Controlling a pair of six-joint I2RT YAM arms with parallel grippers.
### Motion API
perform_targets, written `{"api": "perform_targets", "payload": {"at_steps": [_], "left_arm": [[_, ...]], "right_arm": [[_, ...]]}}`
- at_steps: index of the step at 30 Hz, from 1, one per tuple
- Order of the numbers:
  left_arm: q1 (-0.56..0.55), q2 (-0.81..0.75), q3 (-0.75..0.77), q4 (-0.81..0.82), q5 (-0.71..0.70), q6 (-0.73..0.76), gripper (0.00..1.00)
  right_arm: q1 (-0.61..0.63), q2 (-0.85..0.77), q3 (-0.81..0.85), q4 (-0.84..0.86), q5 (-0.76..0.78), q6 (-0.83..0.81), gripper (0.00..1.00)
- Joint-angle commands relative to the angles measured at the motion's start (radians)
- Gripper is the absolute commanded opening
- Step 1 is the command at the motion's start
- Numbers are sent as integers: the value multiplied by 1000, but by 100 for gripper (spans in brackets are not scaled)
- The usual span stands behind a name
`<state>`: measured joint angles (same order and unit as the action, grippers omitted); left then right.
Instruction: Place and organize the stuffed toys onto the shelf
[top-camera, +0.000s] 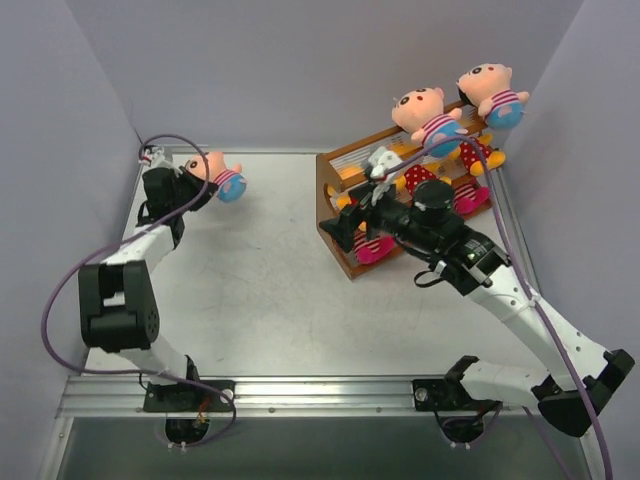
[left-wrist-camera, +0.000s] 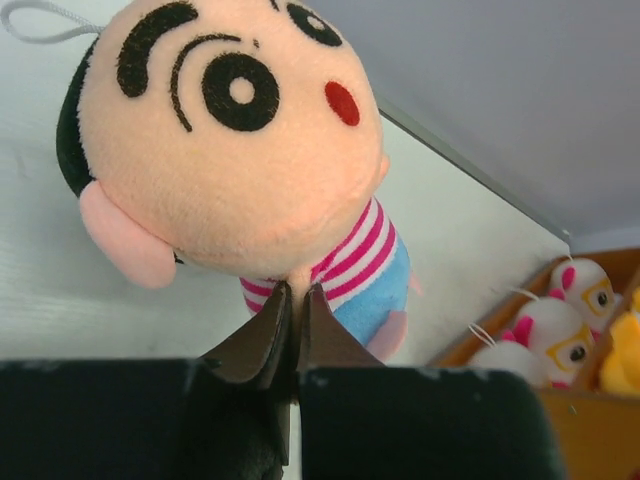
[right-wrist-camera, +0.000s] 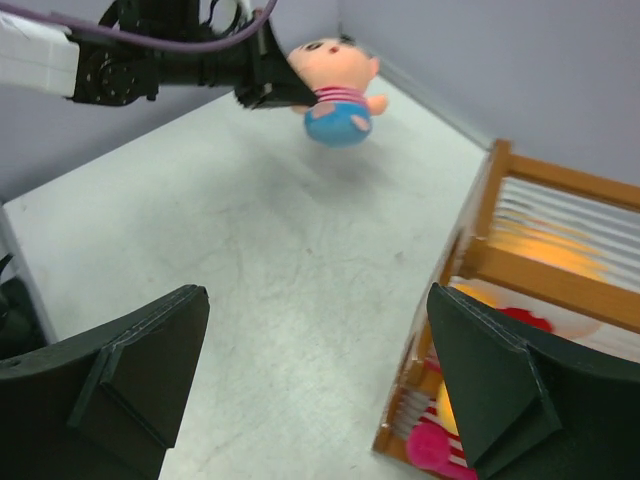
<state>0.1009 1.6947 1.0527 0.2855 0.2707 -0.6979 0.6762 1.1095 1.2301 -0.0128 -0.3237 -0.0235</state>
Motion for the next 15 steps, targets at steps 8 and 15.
{"api": "perform_targets", "payload": {"at_steps": [8, 15], "left_arm": [[-197, -556, -235, -124, -24, 121, 2], [-303, -812, -273, -265, -27, 216, 2]], "right_arm": [[240, 150, 60, 59, 196, 181, 88], [260, 257, 167, 60, 265, 266, 82]]}}
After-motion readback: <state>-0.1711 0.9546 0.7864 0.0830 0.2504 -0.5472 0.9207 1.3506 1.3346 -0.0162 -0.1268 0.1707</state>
